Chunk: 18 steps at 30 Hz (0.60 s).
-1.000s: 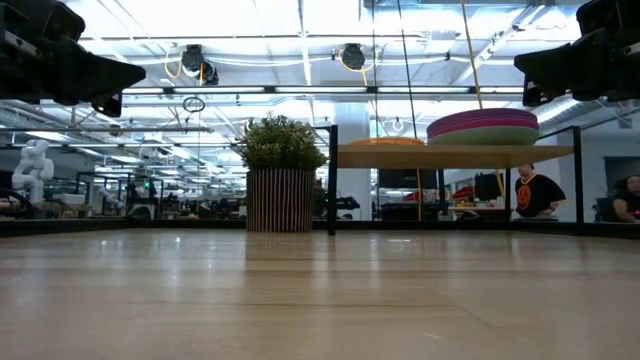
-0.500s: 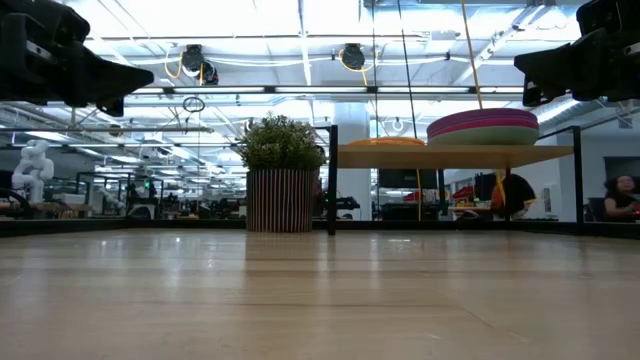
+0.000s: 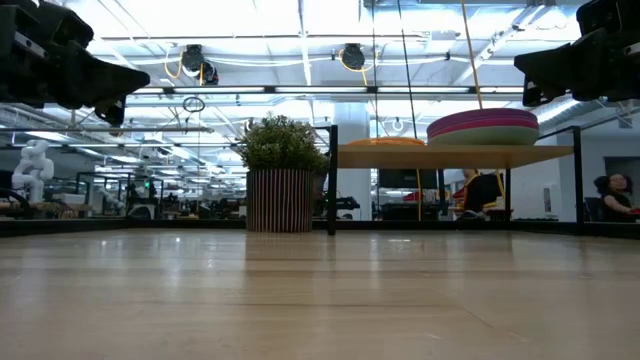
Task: Place and stack plates onto a shelf
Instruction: Return to Home Position
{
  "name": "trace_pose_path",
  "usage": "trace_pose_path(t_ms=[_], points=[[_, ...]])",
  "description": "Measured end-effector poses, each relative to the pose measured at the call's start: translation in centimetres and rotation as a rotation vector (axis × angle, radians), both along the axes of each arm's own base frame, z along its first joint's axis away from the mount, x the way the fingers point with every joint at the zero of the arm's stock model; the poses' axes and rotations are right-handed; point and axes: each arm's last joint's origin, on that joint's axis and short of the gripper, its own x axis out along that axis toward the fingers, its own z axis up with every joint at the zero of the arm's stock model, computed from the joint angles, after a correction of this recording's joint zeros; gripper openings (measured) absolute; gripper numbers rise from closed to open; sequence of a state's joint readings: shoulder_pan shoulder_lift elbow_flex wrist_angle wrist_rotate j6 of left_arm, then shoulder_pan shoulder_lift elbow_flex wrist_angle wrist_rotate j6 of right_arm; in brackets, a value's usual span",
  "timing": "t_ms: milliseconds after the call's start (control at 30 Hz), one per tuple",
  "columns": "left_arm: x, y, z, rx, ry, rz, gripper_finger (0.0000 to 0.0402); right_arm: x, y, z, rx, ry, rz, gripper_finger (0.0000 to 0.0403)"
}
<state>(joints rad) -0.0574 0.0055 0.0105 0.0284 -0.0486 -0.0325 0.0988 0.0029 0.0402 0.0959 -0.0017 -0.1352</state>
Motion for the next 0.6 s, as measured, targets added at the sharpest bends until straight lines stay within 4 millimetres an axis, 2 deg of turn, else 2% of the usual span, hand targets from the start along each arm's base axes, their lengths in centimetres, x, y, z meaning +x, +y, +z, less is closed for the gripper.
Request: trace_pose_path(t_ms=[600], points=[[0.00, 0.00, -0.01, 0.029, 0.001, 0.001, 0.0003, 0.00, 0.00, 0.00, 0.000, 0.000, 0.000, 0.0000]])
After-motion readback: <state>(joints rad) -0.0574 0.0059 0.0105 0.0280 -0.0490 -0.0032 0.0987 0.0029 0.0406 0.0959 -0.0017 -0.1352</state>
